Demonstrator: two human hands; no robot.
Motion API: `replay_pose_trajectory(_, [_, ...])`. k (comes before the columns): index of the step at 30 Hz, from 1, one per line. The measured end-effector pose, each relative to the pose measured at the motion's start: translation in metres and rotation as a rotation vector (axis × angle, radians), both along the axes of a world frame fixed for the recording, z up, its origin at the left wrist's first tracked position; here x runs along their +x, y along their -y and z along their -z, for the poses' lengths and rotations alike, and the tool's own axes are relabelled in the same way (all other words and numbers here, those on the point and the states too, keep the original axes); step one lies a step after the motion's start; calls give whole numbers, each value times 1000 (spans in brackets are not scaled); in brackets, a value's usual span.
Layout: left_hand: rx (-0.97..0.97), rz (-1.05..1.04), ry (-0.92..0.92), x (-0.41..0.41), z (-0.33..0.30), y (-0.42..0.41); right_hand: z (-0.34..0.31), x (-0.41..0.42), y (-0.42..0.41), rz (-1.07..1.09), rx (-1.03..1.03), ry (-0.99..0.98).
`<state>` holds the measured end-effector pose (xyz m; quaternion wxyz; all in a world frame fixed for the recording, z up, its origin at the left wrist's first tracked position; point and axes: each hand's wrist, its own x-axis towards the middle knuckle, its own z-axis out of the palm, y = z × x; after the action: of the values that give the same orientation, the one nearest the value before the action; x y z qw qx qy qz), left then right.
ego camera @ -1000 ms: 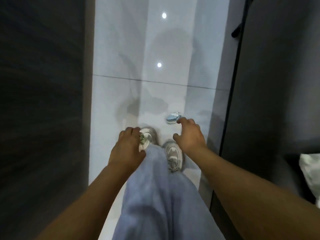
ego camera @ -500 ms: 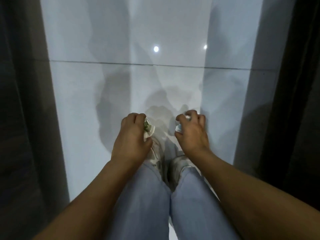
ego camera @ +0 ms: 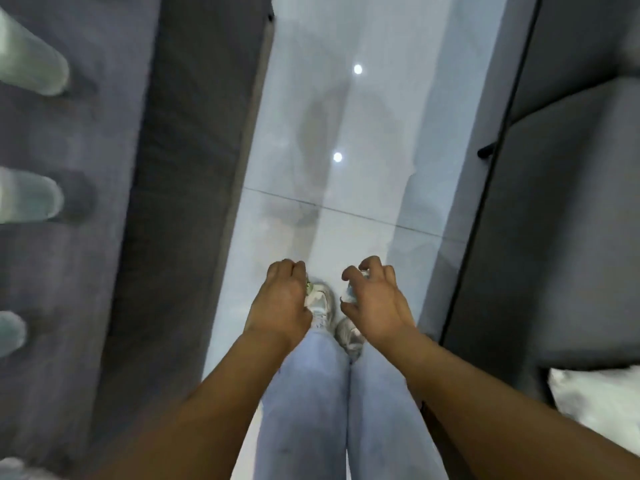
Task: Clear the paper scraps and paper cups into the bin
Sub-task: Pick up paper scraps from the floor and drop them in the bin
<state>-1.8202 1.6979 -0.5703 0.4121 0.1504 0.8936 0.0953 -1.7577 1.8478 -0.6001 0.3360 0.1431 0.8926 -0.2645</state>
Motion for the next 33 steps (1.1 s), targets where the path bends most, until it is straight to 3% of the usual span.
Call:
replay_pose_trajectory(7, [-26,-199,-167,-5,-170,32,-179,-29,30,-145,11,-121])
replay_pose_trajectory(14, [-68,-439,-207,82,-286,71,-301,4,74,-400,2,-172])
replay_pose_trajectory(24, [-177,-950,-264,248,-366,157,-384,90,194,-901,-24,-213])
replay_pose_trajectory(33, [-312,-1114,-304,400,-393,256,-420,196,344,-1334,-72,-275])
